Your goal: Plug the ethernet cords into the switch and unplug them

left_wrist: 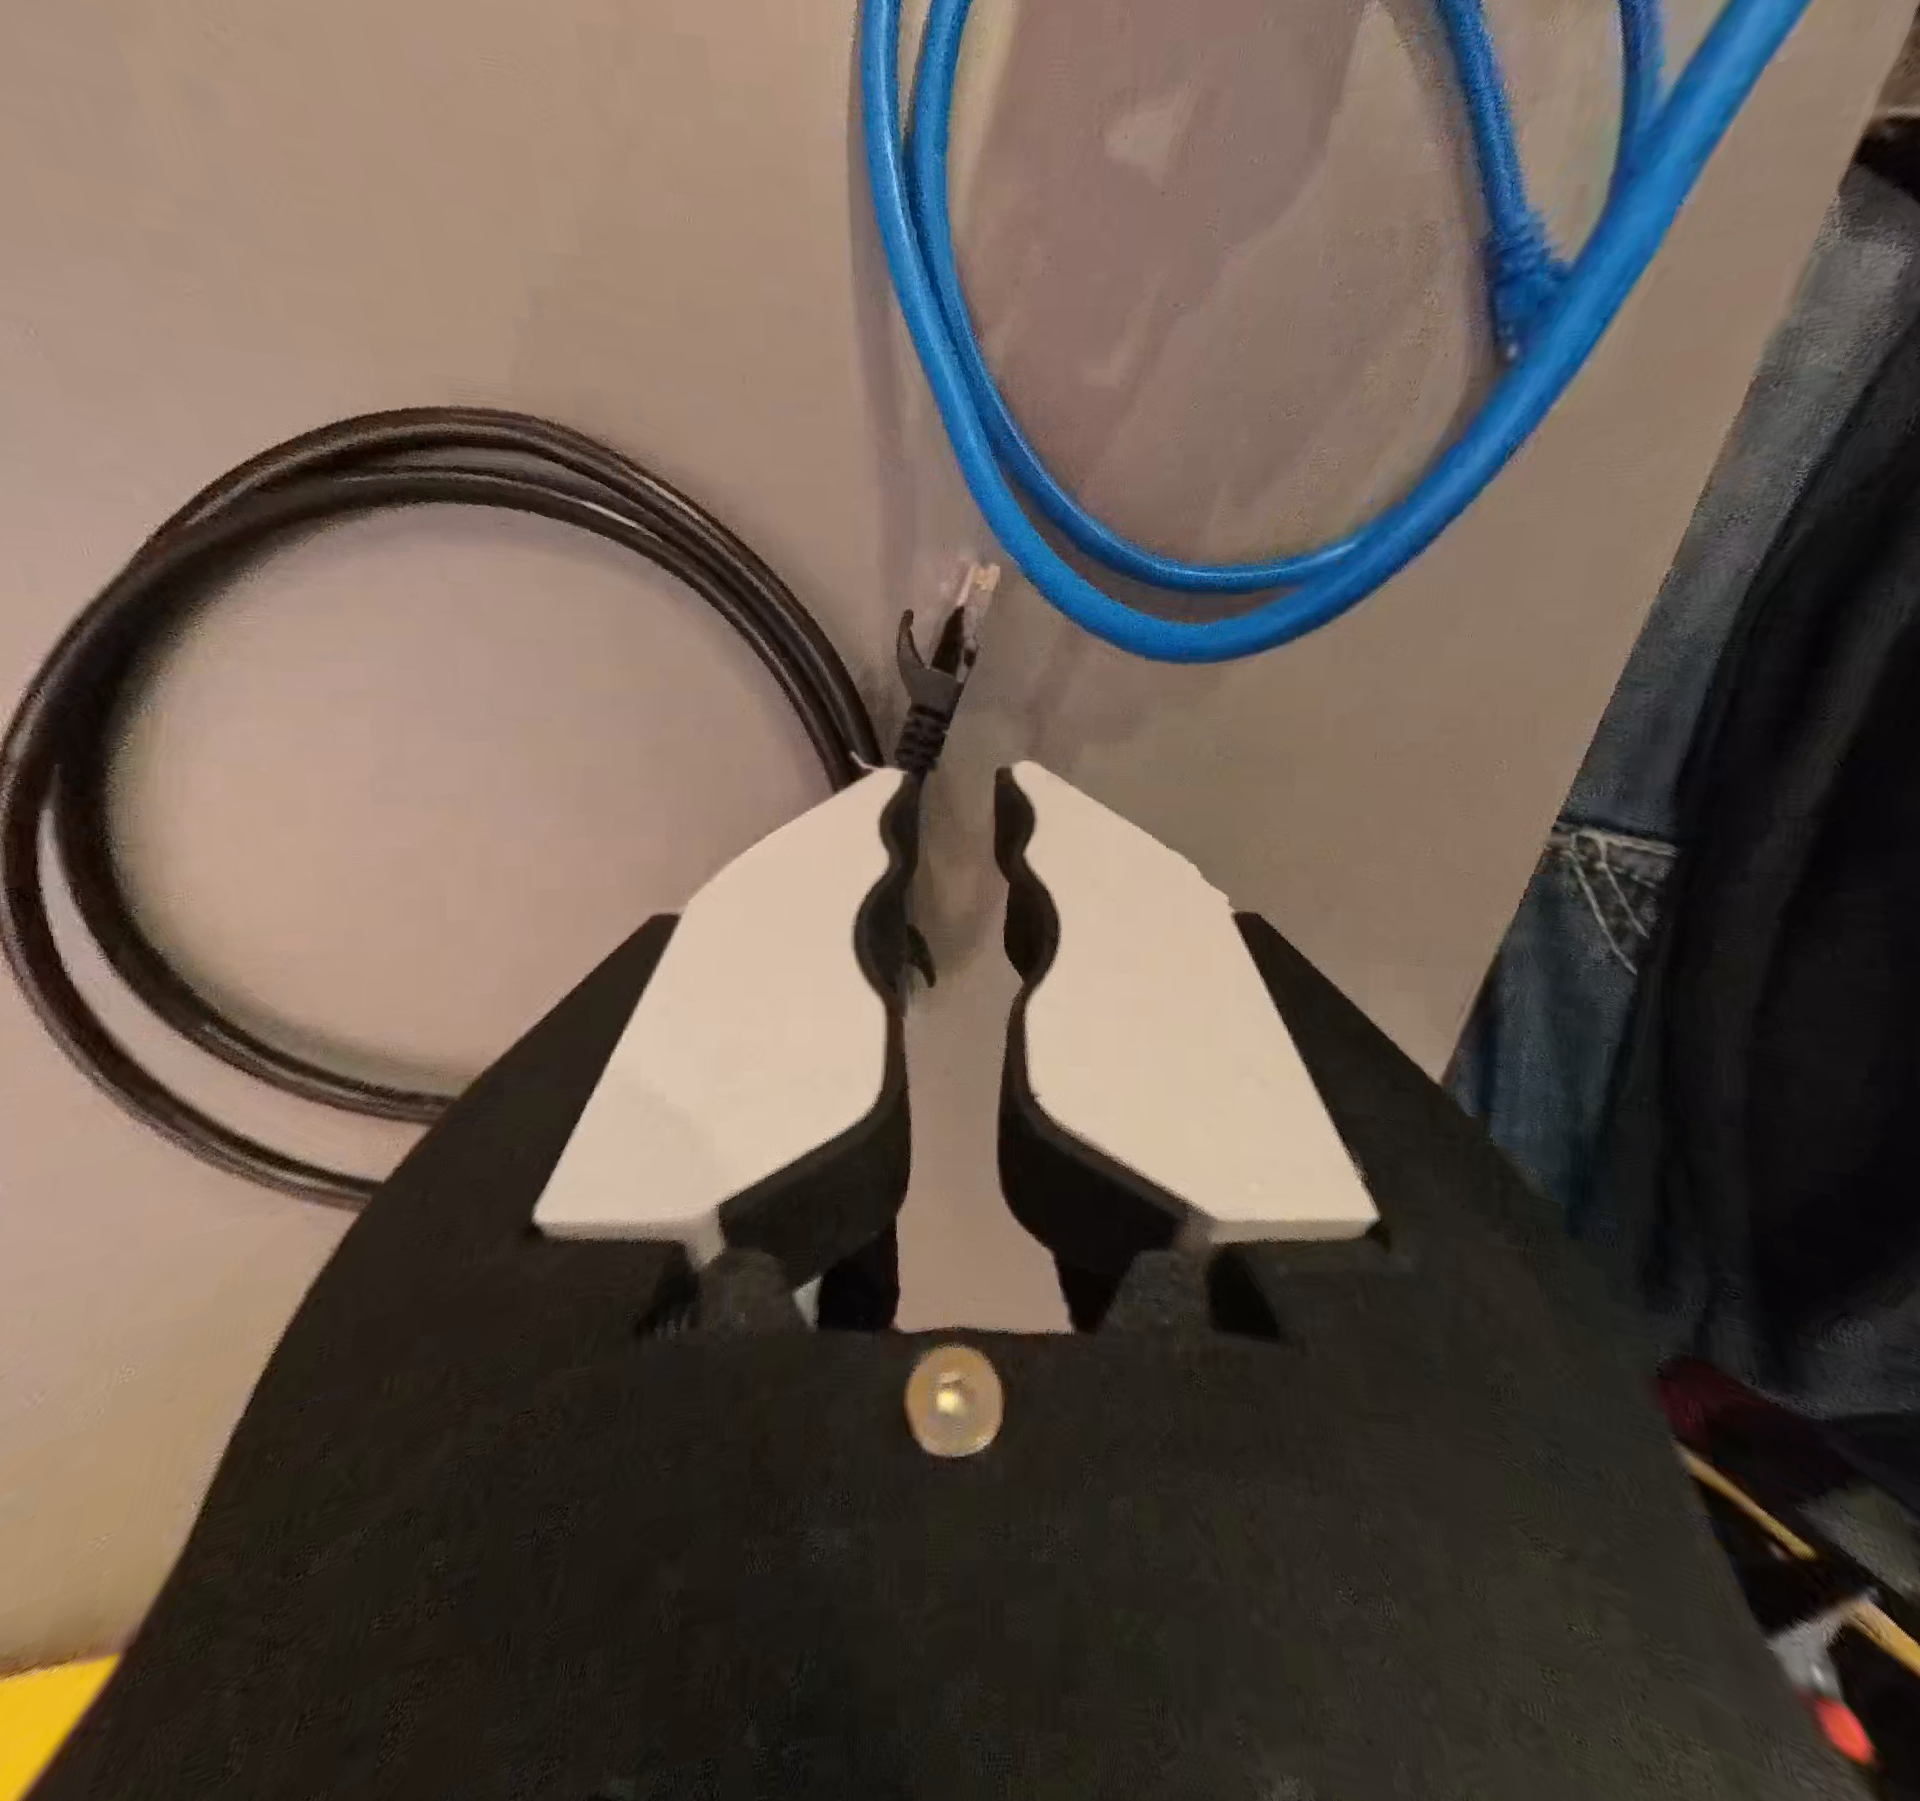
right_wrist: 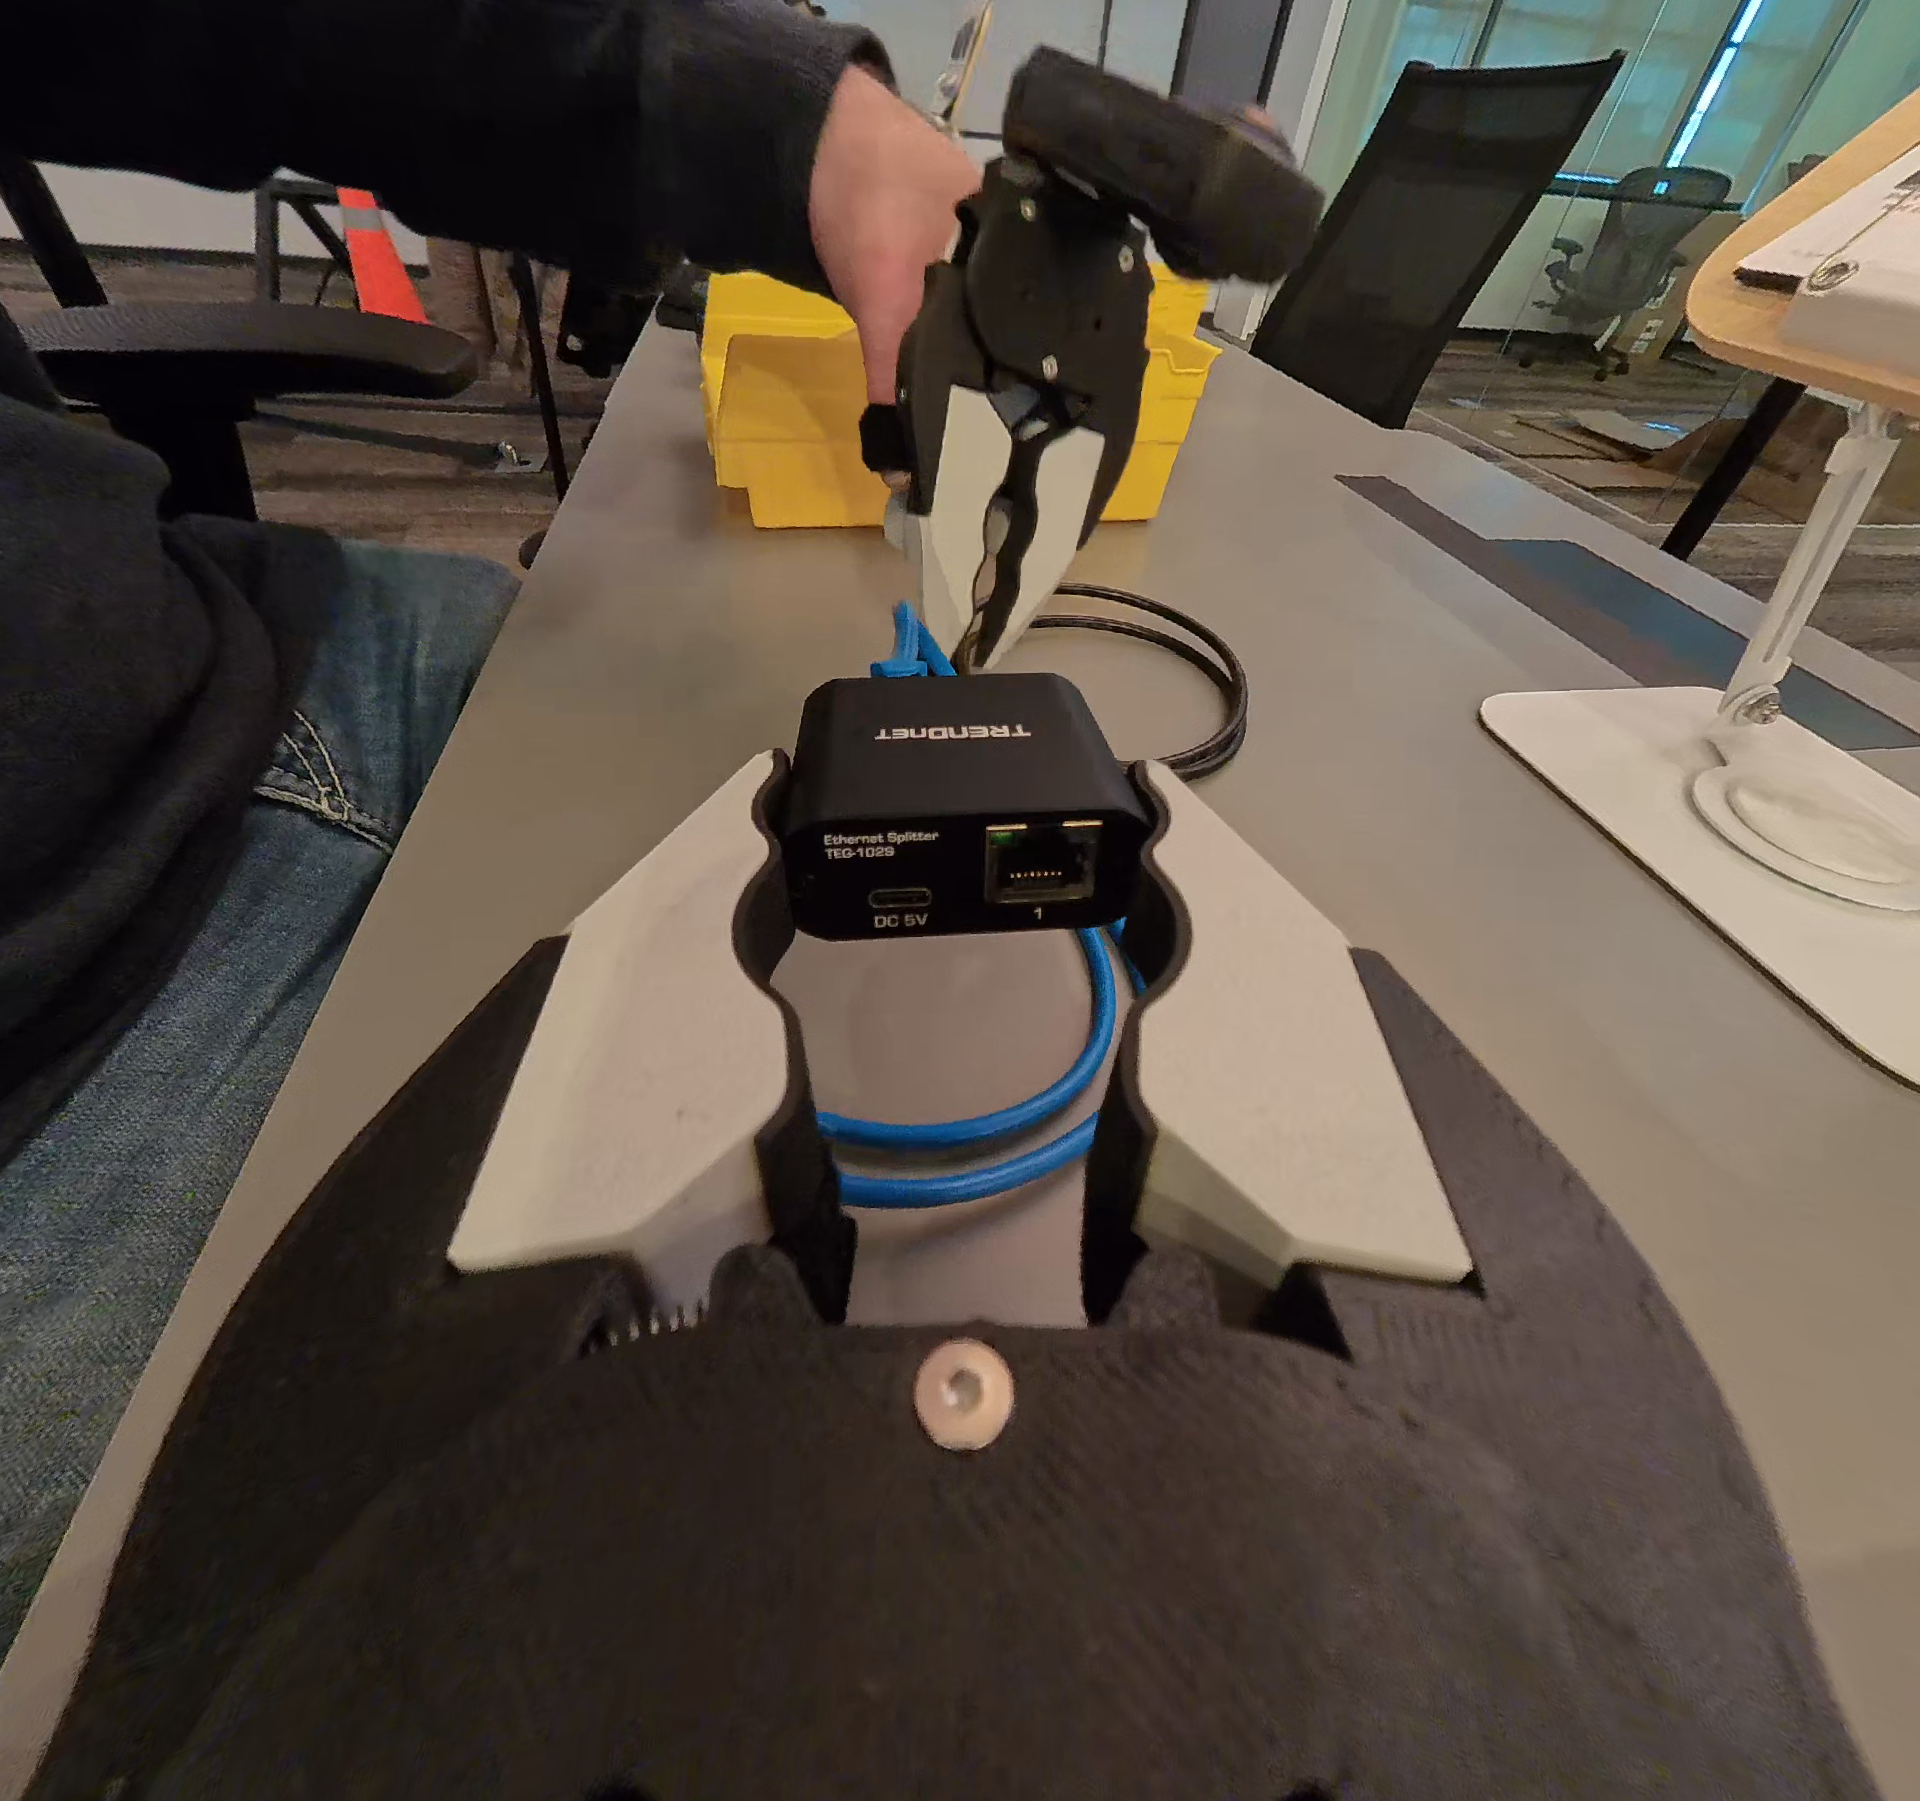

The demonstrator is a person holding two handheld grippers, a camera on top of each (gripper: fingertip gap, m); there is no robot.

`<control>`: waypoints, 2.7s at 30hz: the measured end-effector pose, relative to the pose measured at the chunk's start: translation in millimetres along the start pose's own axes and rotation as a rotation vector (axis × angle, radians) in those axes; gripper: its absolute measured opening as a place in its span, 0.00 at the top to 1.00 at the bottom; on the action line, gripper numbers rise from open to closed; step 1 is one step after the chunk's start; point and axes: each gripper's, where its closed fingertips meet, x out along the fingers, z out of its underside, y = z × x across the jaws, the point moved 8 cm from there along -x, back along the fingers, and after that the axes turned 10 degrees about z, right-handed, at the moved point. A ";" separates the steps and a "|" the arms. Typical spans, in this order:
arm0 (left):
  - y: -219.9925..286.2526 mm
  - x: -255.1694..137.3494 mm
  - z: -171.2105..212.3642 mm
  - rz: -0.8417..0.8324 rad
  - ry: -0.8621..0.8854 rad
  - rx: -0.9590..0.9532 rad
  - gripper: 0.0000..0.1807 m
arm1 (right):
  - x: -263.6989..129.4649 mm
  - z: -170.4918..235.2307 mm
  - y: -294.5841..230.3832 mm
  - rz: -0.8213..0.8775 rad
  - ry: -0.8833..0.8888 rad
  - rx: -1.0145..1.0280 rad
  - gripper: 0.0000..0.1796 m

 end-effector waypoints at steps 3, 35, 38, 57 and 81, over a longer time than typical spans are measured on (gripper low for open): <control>-7.7 14.2 -2.4 0.055 -0.071 -0.007 0.96 | -0.8 -0.5 0.3 -0.001 0.004 0.000 0.65; 33.0 -9.2 -22.2 -0.555 -0.020 0.401 0.96 | -3.5 -3.1 3.5 -0.020 0.043 0.052 0.65; 31.6 -14.7 -19.6 -0.678 -0.054 0.443 0.96 | -5.3 -4.9 4.7 -0.015 0.059 0.059 0.65; 91.2 -20.8 -67.9 -1.101 0.006 0.706 0.96 | -7.4 -13.6 10.9 0.020 0.155 0.132 0.65; 103.4 12.6 -95.5 -1.183 0.022 0.750 0.96 | -4.4 -22.1 15.8 0.076 0.284 0.246 0.66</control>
